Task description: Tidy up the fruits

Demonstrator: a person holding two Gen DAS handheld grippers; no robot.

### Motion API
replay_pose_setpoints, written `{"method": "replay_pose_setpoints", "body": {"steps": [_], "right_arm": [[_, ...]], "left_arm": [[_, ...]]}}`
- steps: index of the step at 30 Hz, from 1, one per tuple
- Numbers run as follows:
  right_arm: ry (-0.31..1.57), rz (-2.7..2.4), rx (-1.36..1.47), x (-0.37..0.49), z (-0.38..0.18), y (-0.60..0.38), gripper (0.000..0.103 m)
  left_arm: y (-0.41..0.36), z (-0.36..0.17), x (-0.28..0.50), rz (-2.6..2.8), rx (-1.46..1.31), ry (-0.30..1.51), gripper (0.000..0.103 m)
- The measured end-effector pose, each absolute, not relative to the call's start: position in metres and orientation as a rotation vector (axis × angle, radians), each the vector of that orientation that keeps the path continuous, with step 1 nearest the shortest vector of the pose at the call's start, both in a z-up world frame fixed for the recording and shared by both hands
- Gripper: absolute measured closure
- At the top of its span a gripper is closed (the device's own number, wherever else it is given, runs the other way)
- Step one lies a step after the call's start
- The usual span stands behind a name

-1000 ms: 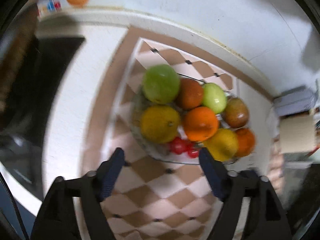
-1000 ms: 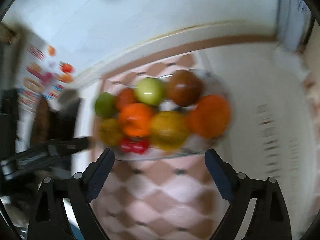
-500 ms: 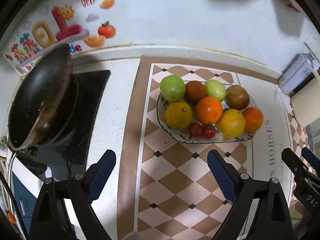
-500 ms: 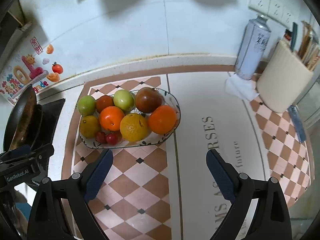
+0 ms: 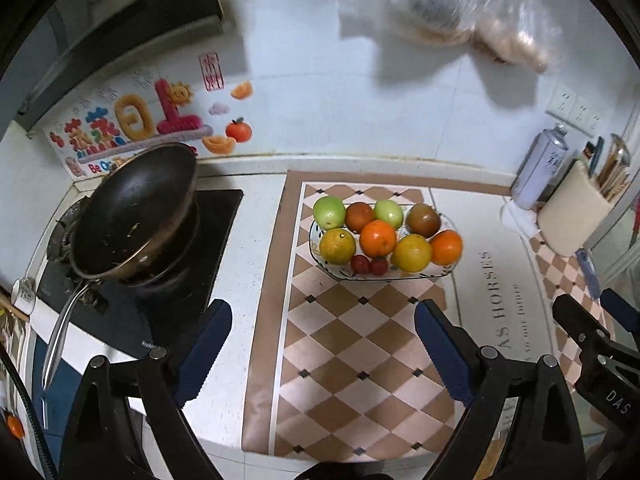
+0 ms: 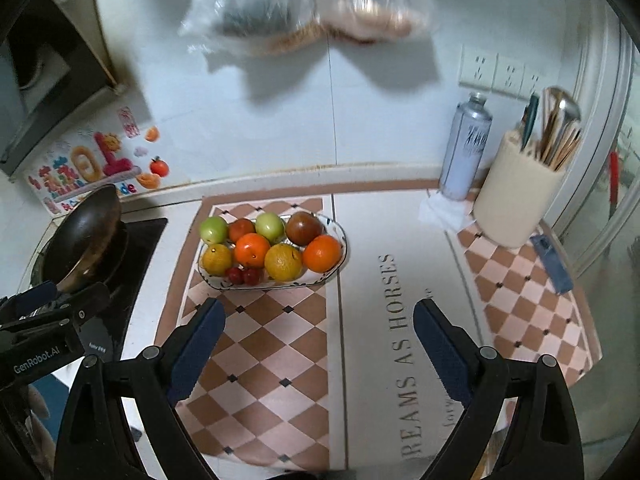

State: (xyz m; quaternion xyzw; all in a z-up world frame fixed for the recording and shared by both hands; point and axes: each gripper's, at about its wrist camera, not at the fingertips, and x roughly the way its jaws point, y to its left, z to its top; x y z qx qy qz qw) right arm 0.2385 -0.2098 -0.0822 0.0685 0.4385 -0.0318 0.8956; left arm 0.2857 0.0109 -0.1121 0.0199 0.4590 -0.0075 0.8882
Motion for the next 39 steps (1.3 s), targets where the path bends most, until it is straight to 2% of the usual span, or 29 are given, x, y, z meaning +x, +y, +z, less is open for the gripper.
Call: {"method": "replay_pose_setpoints", "body": {"steps": [10, 20, 30, 39], "right_arm": [[0.841, -0.008, 0.115, 0.166, -0.028, -0.221, 0.003], [0.802, 0.023, 0.092, 0.116, 0.002, -0.219, 0.001], [0.799, 0.009, 0.113, 0.093, 0.011, -0.212, 0.001], [0.831, 0.016, 0.112, 0.126, 0.003, -0.211, 0.001]], "left_arm": [[-0.001, -0.071, 0.214, -0.001, 0.034, 0.869, 0.009], [-0.002, -0.046, 0.162, 0.003, 0.015, 0.829, 0.009], [0.003, -0.039, 0.143, -0.019, 0.023, 0.818, 0.009], [-0.002, -0.044, 0.166, -0.015, 0.056, 0.852, 0.009]]}}
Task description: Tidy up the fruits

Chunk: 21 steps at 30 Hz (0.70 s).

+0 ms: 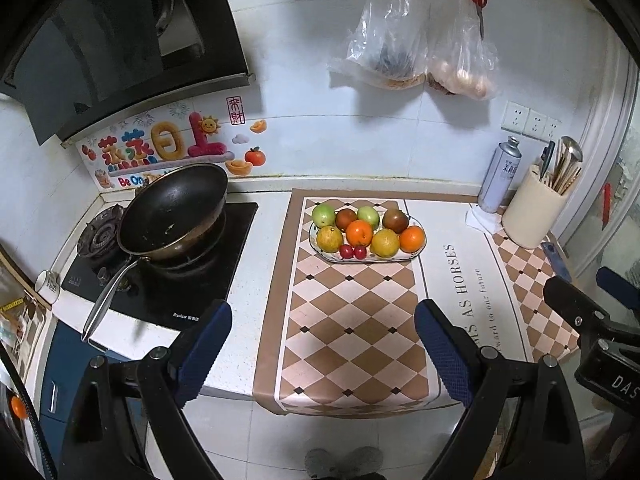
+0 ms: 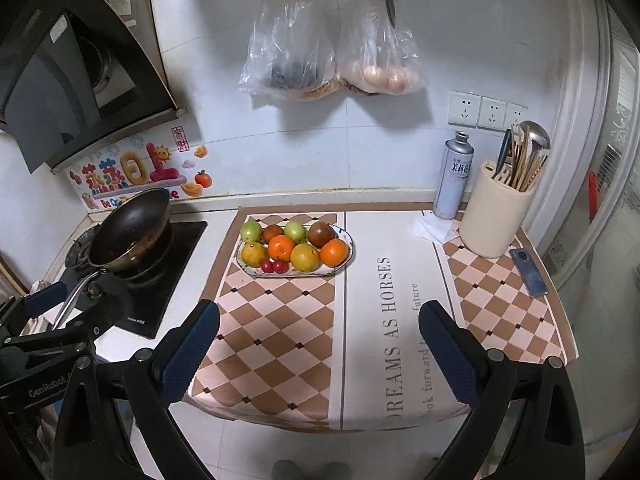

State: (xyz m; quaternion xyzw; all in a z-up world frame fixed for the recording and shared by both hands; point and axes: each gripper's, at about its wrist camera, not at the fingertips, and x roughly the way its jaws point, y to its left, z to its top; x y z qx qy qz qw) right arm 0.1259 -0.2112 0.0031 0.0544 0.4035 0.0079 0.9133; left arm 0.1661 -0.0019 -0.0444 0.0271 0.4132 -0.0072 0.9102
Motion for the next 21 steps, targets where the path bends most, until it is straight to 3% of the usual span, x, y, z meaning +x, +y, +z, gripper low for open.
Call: {"method": "replay_pose_setpoints", "body": {"steps": [21], "right_arm": [[0.967, 0.008, 0.108, 0.215, -0.047, -0.216, 0.001]], "left_arm": [[0.003, -0.079, 0.243, 0.035, 0.043, 0.969, 0.009]]}}
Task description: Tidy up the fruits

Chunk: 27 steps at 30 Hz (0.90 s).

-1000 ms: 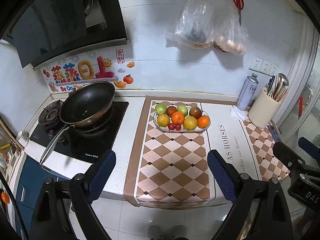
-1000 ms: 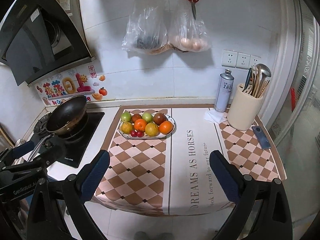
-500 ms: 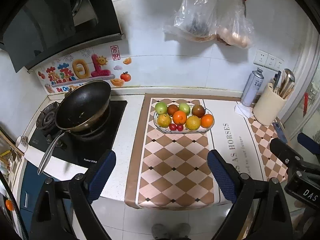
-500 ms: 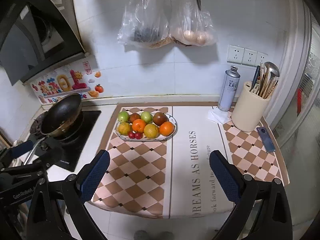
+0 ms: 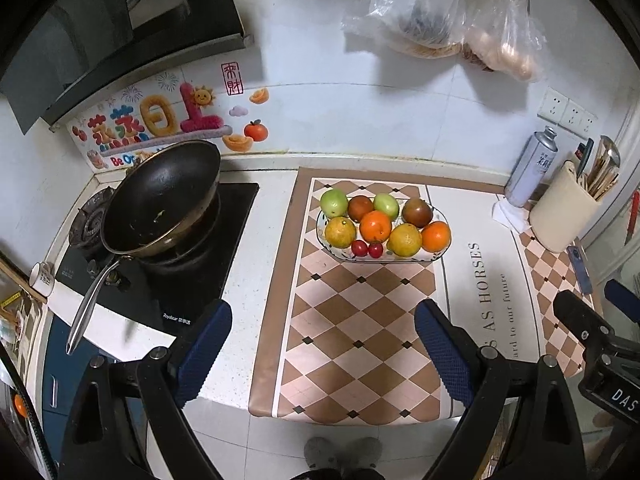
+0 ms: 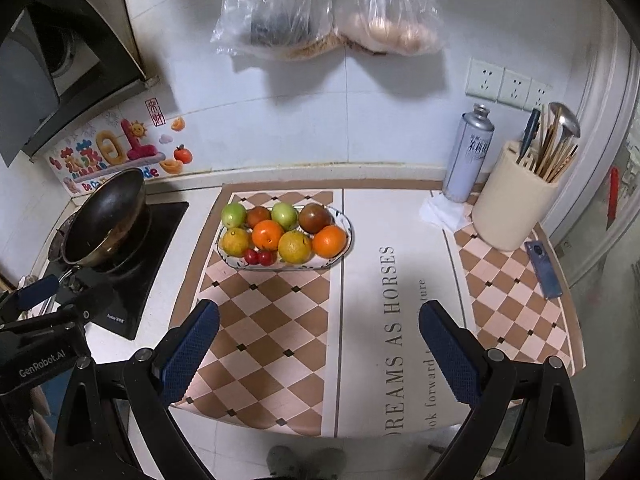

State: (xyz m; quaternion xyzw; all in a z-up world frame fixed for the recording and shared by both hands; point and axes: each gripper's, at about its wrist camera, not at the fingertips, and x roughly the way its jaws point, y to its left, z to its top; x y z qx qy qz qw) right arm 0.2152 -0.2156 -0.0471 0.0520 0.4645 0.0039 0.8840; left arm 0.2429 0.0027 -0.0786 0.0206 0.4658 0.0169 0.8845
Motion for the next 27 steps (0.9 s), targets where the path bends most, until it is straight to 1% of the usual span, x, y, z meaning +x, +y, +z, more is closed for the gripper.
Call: {"method": "replay_pose_setpoints", "body": {"steps": [7, 17, 19, 27], "right_arm": [[0.993, 0.003, 0.105, 0.2238, -0.0564, -0.2182, 0.001], [0.979, -0.003, 0.097, 0.2242, -0.0548, -0.2193, 0.001], [0.981, -0.006, 0.096, 0.2236, -0.0548, -0.2193, 0.001], [0.984, -0.004, 0.096, 0.2252, -0.0551, -0.2200, 0.001]], "left_arm": [[0.0051, -0.0857, 0.2503, 0.040, 0.041, 0.990, 0.009], [0.0054, -0.0845, 0.2520, 0.044, 0.040, 0.966, 0.009], [0.0052, -0.0838, 0.2522, 0.046, 0.043, 0.960, 0.001], [0.0038, -0.0822, 0.2506, 0.048, 0.042, 0.956, 0.001]]}}
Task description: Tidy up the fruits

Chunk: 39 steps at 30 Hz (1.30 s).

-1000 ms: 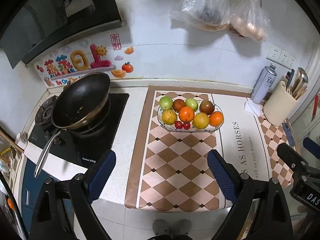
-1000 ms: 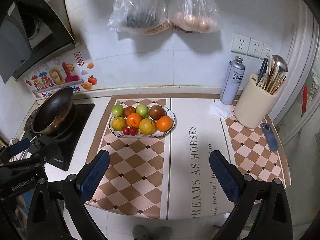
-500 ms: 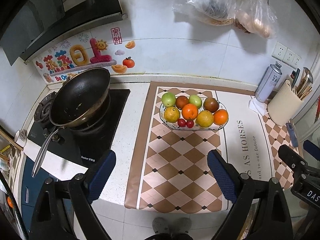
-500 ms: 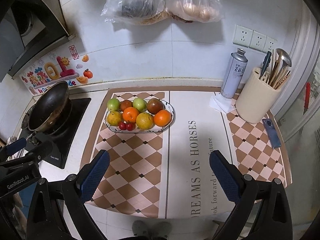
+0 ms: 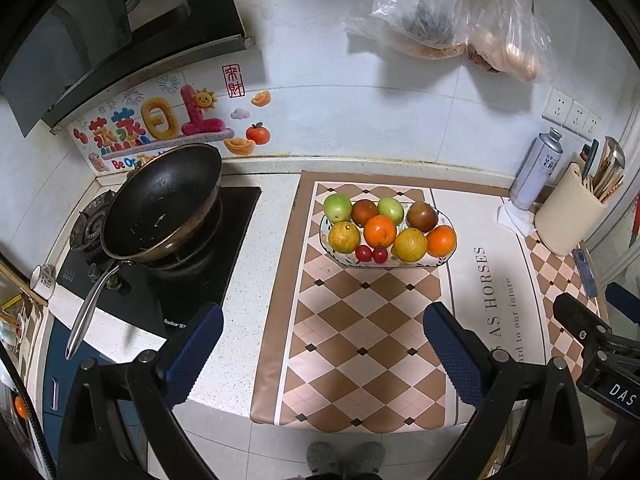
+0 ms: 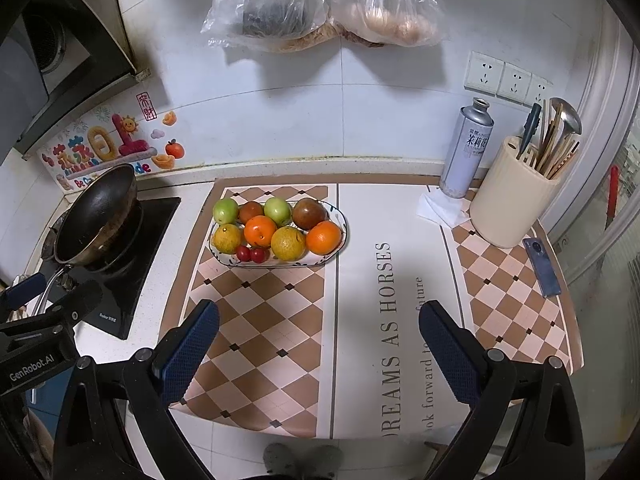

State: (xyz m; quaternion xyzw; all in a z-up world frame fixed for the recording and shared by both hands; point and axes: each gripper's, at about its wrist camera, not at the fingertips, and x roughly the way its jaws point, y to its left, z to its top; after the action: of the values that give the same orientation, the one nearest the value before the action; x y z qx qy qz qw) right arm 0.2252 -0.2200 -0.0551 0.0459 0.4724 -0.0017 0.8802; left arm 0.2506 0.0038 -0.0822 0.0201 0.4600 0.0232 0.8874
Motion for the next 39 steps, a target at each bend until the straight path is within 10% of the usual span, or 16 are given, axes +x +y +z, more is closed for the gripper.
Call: {"method": "replay_pose_setpoints", "body": {"steps": [39], "right_arm": [[1.006, 0.025, 0.094, 0.229, -0.063, -0.214, 0.001]], "left_arm": [[0.001, -0.087, 0.248, 0.033, 0.058, 0.939, 0.001]]}}
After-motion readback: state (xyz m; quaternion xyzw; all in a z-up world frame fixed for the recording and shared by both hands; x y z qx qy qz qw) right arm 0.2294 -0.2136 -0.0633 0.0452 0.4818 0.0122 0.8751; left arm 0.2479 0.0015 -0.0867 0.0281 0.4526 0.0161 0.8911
